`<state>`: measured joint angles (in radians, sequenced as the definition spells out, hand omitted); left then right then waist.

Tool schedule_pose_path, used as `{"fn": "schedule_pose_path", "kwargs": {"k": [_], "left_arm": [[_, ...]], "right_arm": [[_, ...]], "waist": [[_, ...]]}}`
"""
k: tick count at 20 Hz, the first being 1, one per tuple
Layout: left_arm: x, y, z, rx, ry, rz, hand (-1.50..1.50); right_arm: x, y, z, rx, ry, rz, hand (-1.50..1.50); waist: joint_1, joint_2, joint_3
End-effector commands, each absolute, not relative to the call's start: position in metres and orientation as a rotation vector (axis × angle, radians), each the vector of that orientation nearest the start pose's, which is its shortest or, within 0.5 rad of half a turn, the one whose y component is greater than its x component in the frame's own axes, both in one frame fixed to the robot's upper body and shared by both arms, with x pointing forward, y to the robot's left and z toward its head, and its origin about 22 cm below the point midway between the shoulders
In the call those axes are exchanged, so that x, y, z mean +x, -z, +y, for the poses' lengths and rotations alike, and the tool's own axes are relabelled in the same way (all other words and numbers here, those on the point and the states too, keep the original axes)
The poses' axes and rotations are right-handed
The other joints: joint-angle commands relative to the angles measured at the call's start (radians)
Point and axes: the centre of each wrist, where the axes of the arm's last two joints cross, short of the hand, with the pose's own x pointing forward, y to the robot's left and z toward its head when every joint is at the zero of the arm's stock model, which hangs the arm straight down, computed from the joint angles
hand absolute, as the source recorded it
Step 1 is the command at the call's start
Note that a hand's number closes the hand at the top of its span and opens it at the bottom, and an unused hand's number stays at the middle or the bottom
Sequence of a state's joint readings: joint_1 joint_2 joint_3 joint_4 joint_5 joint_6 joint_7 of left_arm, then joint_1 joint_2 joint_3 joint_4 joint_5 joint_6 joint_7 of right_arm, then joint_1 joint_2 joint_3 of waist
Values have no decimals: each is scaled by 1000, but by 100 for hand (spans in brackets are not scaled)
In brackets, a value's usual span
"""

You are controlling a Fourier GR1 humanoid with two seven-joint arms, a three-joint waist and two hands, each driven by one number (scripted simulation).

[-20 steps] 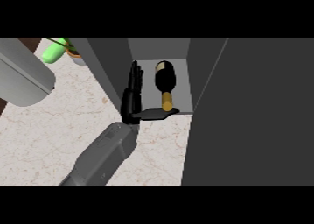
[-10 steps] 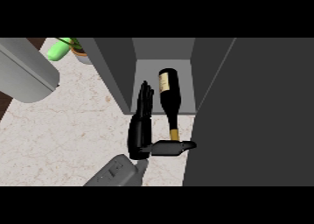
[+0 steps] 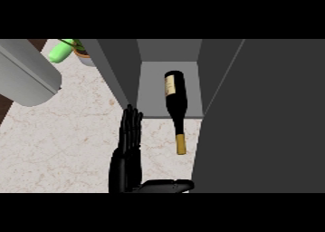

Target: Pick up the wine, place it into the cabinet and close the cabinet

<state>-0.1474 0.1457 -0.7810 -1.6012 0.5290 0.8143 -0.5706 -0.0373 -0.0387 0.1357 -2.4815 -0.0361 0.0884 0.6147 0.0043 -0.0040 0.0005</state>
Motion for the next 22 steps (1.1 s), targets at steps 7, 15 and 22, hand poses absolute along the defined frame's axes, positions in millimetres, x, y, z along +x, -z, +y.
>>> {"fn": "schedule_pose_path", "kwargs": {"k": [7, 15, 22], "left_arm": [[149, -41, 128, -262, -162, -1904, -150], [128, -39, 167, -327, -102, -1901, -150], [142, -57, 206, -271, -124, -1934, -150]], "right_arm": [[131, -205, -209, 321, -304, -1848, 150], [133, -189, -215, 303, -458, -1832, 150], [122, -190, -192, 526, -429, -1687, 150]], "waist": [[-1, 0, 0], [-2, 2, 0], [1, 2, -1]]}}
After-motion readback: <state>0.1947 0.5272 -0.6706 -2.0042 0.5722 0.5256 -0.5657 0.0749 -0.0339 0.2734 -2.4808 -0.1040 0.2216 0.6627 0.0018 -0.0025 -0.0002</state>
